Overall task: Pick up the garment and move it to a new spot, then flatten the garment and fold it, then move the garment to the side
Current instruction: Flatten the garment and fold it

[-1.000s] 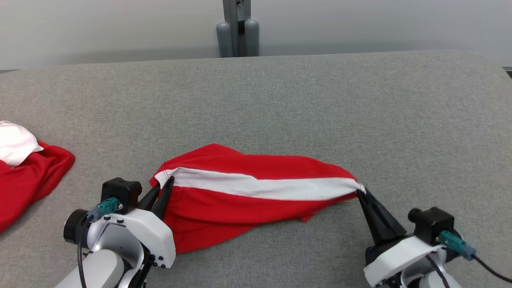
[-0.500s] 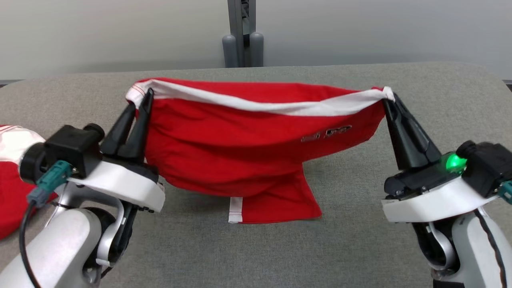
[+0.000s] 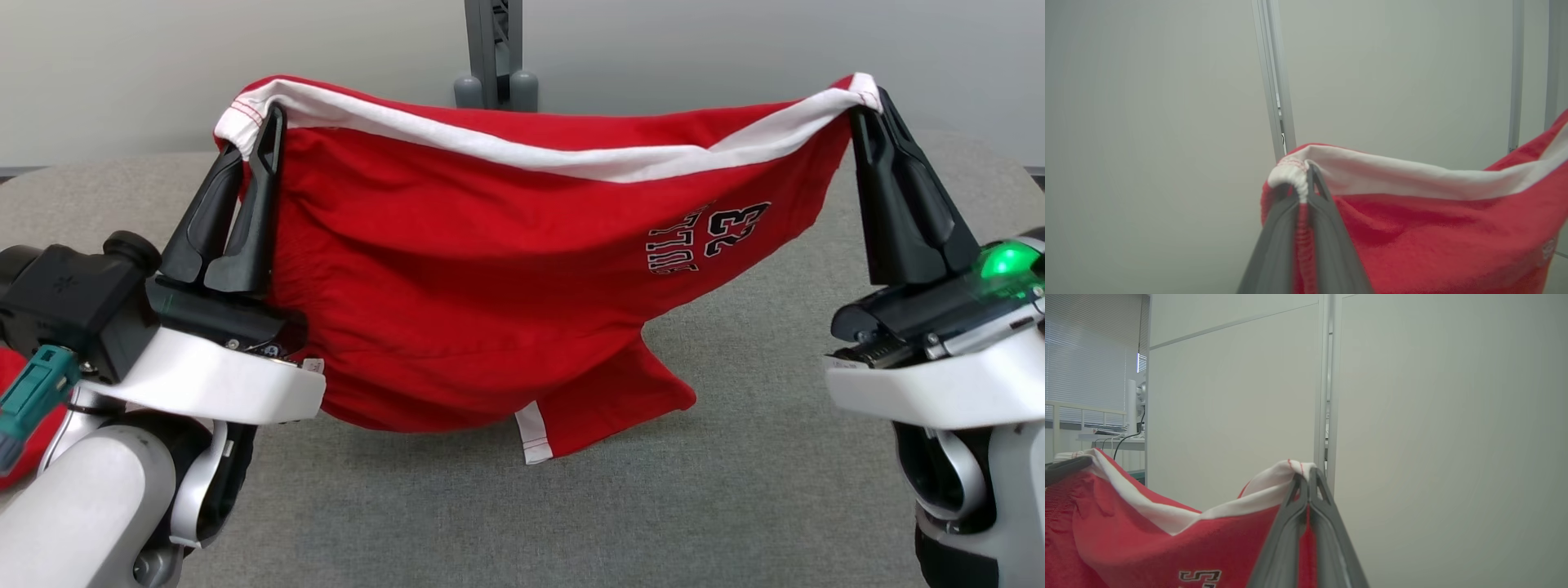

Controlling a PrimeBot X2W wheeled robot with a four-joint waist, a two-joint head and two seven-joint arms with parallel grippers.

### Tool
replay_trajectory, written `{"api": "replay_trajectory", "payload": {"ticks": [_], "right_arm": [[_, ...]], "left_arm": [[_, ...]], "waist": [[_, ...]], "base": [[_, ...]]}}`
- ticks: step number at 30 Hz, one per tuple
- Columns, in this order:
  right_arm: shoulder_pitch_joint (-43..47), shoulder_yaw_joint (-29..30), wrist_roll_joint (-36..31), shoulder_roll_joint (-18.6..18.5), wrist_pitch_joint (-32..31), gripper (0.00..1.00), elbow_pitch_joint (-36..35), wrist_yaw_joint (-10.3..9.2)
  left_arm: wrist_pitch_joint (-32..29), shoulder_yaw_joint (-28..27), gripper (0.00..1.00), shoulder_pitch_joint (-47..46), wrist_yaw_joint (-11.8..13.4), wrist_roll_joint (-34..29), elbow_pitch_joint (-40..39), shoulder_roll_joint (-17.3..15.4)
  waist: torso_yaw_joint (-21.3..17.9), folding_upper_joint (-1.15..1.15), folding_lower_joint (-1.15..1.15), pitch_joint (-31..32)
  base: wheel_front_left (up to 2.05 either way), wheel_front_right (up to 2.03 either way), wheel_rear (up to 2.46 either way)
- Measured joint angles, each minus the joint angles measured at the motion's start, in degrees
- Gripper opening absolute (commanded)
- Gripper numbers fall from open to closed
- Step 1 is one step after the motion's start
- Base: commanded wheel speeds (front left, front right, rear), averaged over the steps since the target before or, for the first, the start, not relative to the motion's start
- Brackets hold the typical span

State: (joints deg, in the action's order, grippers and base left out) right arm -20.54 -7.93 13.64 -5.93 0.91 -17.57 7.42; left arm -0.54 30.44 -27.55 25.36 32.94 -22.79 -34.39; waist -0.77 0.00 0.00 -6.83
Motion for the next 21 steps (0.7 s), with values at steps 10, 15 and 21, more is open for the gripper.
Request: {"api": "replay_trajectory", "payload": {"ticks": [10, 15, 21], "right_arm": [[-14.2, -2.1, 4.5, -3.1, -0.1, 0.00, 14.4, 0.01], [-27.2, -4.8, 7.3, -5.1, 1.2, 0.00, 26.3, 0.01], [-40.4, -9.3, 9.4, -5.0, 2.2, 0.00, 42.4, 0.07]], "left_arm": [[-0.9, 0.6, 0.00, -8.1, -6.4, 3.2, 11.8, 2.3], [-0.9, 1.3, 0.00, -18.6, -12.3, 5.3, 25.9, 6.2], [-0.4, 1.0, 0.00, -29.0, -17.6, 7.7, 42.4, 11.5]], "waist": [[-0.3, 0.00, 0.00, -3.5], [0.1, 0.00, 0.00, -6.1], [-0.4, 0.00, 0.00, -8.1]], "base": [[0.00, 0.00, 0.00], [0.00, 0.00, 0.00], [0.00, 0.00, 0.00]]}}
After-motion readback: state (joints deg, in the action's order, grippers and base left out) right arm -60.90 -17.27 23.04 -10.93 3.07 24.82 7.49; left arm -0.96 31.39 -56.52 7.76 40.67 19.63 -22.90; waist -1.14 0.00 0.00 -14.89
